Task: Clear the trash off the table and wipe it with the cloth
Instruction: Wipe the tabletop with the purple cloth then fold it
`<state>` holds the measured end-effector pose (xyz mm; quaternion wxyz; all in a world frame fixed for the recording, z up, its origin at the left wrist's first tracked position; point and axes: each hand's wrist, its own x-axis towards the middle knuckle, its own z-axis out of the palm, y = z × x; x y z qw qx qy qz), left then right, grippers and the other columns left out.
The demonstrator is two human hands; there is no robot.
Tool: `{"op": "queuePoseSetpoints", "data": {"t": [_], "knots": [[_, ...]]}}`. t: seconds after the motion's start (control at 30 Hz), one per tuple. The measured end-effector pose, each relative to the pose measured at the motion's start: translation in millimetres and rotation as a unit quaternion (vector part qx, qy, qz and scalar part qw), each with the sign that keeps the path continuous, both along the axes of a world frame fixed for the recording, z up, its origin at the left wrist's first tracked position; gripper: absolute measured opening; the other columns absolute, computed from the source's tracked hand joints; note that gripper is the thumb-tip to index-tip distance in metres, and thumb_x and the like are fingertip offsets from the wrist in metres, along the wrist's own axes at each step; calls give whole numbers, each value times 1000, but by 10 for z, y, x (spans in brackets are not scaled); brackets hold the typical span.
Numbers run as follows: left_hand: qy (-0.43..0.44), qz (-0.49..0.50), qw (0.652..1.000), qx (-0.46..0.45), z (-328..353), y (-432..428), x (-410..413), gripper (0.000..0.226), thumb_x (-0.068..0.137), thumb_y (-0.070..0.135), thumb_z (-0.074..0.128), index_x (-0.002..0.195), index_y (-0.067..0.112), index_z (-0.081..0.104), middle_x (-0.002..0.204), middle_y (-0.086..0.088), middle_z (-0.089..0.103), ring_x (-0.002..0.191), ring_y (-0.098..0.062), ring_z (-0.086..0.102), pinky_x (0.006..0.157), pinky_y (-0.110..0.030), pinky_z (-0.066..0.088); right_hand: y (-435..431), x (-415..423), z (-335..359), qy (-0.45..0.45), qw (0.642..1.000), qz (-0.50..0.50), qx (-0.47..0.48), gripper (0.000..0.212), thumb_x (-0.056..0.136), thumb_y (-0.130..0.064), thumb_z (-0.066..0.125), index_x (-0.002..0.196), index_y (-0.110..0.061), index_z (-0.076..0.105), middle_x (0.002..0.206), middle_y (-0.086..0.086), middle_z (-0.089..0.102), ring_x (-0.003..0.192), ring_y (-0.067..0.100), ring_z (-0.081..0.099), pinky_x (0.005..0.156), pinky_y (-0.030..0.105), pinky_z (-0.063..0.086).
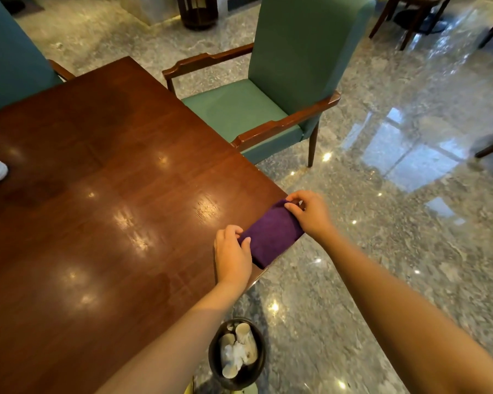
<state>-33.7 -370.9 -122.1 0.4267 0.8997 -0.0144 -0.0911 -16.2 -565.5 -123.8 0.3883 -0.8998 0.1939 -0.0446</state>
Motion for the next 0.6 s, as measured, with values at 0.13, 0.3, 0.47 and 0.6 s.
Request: {"op": "queuePoseSetpoints", "data": {"t": [0.13, 0.3, 0.47, 0.6], "knots": [[-63, -31, 995, 72, 5, 26, -75, 29, 92, 23, 51, 119, 15, 51, 116, -3, 48, 112, -21, 44, 95, -35, 40, 29, -10, -70, -12, 1000, -27, -1, 14, 86, -24, 64, 92, -13, 70, 85, -2, 60, 86, 16, 53, 83, 36, 46], [-177, -250, 912, 272, -116, 96, -233, 51, 92, 39, 30, 137, 17, 41, 145, -6, 43, 134, -24, 41, 107, -46, 35, 59, -215, -8, -74, 975, 100, -183, 43, 95, -37, 39, 122, -10, 59, 123, 9, 63, 114, 27, 56, 99, 34, 38], [-142, -281, 886, 342, -238, 135, -257, 58, 93, 46, 24, 142, 17, 32, 149, -7, 38, 138, -23, 33, 108, -50, 31, 56, -412, -220, 37, 906, 284, -312, 73, 92, -59, 0, 147, -17, 26, 155, 3, 25, 145, 19, 14, 118, 35, 6], [-121, -308, 874, 355, -186, 159, -203, 59, 91, 48, 25, 140, 17, 37, 146, -5, 43, 135, -21, 39, 106, -49, 35, 3, -359, -181, 69, 918, 266, -286, 90, 79, -72, -10, 150, -20, 13, 159, -1, 11, 147, 15, 2, 118, 34, 0]]}}
